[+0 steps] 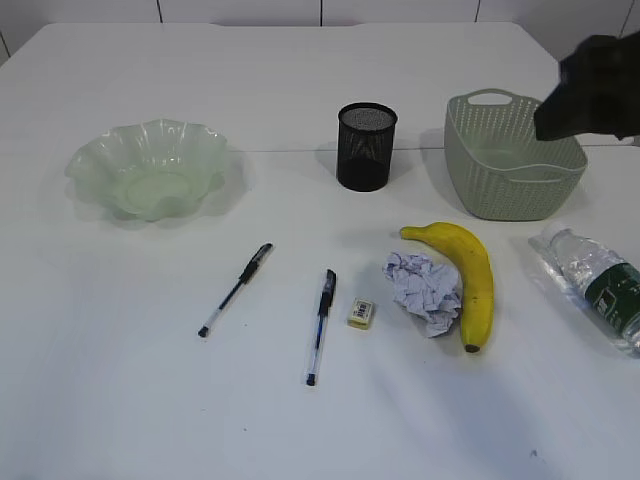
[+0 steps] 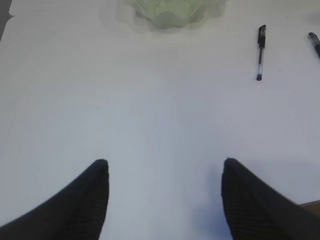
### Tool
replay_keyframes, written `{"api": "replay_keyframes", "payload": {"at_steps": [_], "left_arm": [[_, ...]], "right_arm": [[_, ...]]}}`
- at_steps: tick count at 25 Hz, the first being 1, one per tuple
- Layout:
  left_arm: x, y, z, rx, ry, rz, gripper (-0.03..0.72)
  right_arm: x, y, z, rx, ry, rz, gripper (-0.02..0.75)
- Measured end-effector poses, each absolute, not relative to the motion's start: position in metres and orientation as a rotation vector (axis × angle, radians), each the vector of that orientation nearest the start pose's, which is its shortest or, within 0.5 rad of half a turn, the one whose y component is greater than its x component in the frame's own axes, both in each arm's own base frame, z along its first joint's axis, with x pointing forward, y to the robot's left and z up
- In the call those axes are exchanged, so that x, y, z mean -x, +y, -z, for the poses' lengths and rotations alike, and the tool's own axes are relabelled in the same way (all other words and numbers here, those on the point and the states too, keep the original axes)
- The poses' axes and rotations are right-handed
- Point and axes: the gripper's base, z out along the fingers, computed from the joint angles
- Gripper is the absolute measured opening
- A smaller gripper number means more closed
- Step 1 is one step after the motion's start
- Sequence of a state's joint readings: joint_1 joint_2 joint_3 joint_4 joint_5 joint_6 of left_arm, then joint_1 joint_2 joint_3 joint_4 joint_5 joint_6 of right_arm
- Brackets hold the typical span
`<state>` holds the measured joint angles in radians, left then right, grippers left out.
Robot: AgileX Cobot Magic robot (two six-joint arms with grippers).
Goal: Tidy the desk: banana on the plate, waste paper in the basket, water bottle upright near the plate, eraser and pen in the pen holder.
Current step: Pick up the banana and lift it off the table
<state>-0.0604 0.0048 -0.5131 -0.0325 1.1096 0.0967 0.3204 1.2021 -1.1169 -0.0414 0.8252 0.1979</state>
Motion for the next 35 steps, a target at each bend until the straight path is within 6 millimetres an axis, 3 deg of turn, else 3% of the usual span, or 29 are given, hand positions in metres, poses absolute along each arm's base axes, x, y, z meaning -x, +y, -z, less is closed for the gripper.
{"api": "replay_keyframes", "payload": {"at_steps": [6, 12, 24, 35], "left_arm": [[0.008, -0.003, -0.277, -0.167, 2.077, 0.035, 0.496], [0.008, -0.004, -0.277, -0.168, 2.077, 0.038, 0.496], [0.008, -0.004, -0.277, -0.168, 2.077, 0.038, 0.496], [0.008, -0.005, -0.277, -0.169, 2.077, 0.06, 0.496]], "right_arm": [[-0.293, 0.088, -0.344, 0.217, 2.46, -0.062, 0.529], [-0.336, 0.101, -0.312, 0.245, 2.597, 0.001, 0.529], [-0.377, 0.114, -0.254, 0.315, 2.743, 0.067, 0.529], [-0.395, 0.113, -0.209, 0.395, 2.812, 0.195, 0.529]]}}
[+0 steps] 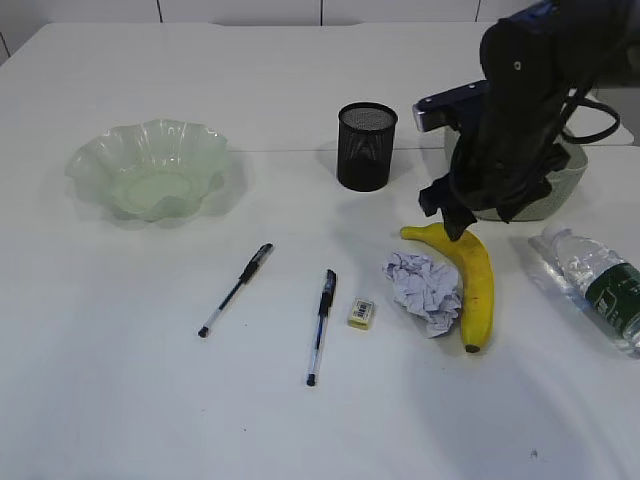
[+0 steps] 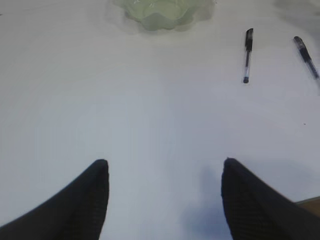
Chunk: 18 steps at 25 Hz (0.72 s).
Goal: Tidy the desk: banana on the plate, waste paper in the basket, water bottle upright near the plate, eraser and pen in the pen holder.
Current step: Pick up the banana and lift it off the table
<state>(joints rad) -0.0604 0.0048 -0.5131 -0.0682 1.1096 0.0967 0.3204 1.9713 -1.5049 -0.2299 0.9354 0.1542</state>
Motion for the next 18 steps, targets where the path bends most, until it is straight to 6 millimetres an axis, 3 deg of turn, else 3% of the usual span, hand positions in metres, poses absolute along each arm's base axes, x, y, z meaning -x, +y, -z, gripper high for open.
{"api": "replay_keyframes", "payload": {"at_steps": [7, 13, 18], "left_arm": [[0.008, -0.008, -0.277, -0.171, 2.075, 0.097, 0.486], [0.008, -0.008, -0.277, -0.172, 2.075, 0.1, 0.484], [0.008, -0.008, -0.277, -0.172, 2.075, 0.1, 0.482]], "right_arm": [[-0.407, 0.117, -0.195, 0.41, 2.818, 0.213, 0.529], [-0.419, 0.12, -0.2, 0.404, 2.766, 0.199, 0.529], [-0.426, 0.123, -0.186, 0.41, 2.8, 0.215, 0.529]]}}
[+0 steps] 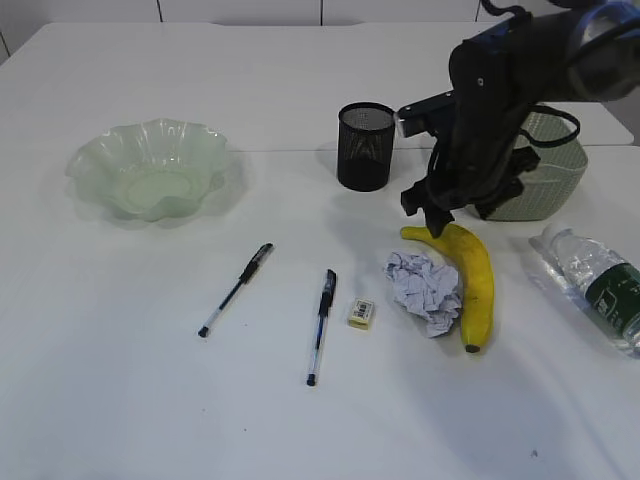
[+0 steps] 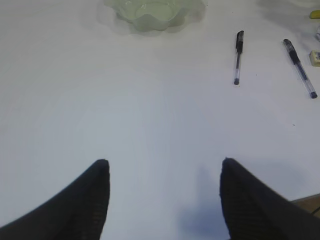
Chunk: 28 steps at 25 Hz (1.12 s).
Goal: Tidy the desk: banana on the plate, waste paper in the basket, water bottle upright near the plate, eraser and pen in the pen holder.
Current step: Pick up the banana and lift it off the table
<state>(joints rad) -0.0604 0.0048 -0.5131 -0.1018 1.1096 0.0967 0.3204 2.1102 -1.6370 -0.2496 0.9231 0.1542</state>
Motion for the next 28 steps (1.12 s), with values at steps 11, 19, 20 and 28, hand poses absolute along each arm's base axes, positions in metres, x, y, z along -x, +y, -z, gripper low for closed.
{"api": "replay_keyframes", "payload": {"at_steps": [11, 19, 20, 28], "left_arm": [[0.009, -0.008, -0.277, -0.172, 2.075, 0.102, 0.482], [0.008, -0.01, -0.279, -0.173, 2.067, 0.13, 0.48], [0.008, -0.01, -0.28, -0.173, 2.068, 0.132, 0.48], [-0.027, -0.008, -0.337, -0.153, 2.007, 0.078, 0.479]], "right_arm": [[-0.429, 0.122, -0.178, 0.431, 2.805, 0.244, 0.529], [-0.431, 0.122, -0.153, 0.449, 2.862, 0.268, 0.529], [-0.431, 0.122, -0.151, 0.451, 2.866, 0.269, 0.529], [-0.431, 0.122, -0.15, 0.453, 2.867, 0.271, 0.529]]}}
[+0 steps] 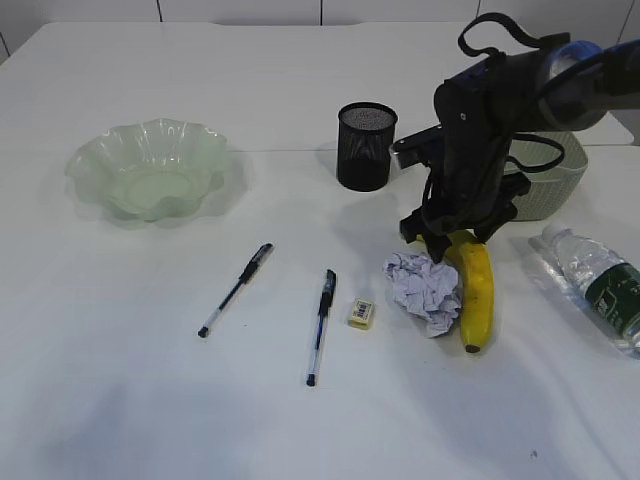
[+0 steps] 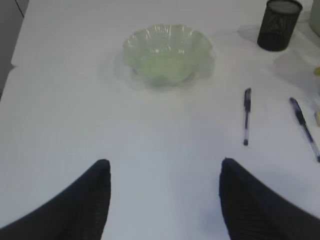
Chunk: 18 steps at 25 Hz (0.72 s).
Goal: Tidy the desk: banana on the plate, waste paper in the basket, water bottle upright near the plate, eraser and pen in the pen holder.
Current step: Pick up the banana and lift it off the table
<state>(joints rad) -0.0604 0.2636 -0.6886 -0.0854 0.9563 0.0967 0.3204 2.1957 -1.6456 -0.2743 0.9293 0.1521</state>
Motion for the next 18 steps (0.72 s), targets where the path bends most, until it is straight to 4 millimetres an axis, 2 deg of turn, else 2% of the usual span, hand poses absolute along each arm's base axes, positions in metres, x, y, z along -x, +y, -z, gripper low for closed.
{"api": "replay_keyframes", "payload": {"at_steps": [3, 7, 11, 18], "left_arm": [[-0.053, -0.009, -0.361, -0.144, 1.986, 0.078, 0.479], [-0.089, -0.013, -0.378, -0.134, 2.03, 0.114, 0.479], [-0.12, -0.016, -0.381, -0.123, 2.069, 0.135, 0.479], [-0.158, -0.018, -0.376, -0.094, 2.055, 0.151, 0.477]], "right_arm": [[-0.432, 0.123, -0.15, 0.455, 2.859, 0.27, 0.529], [-0.433, 0.123, -0.15, 0.456, 2.85, 0.267, 0.529], [-0.433, 0.123, -0.15, 0.458, 2.844, 0.267, 0.529], [-0.438, 0.107, -0.15, 0.372, 2.856, 0.269, 0.529]]}}
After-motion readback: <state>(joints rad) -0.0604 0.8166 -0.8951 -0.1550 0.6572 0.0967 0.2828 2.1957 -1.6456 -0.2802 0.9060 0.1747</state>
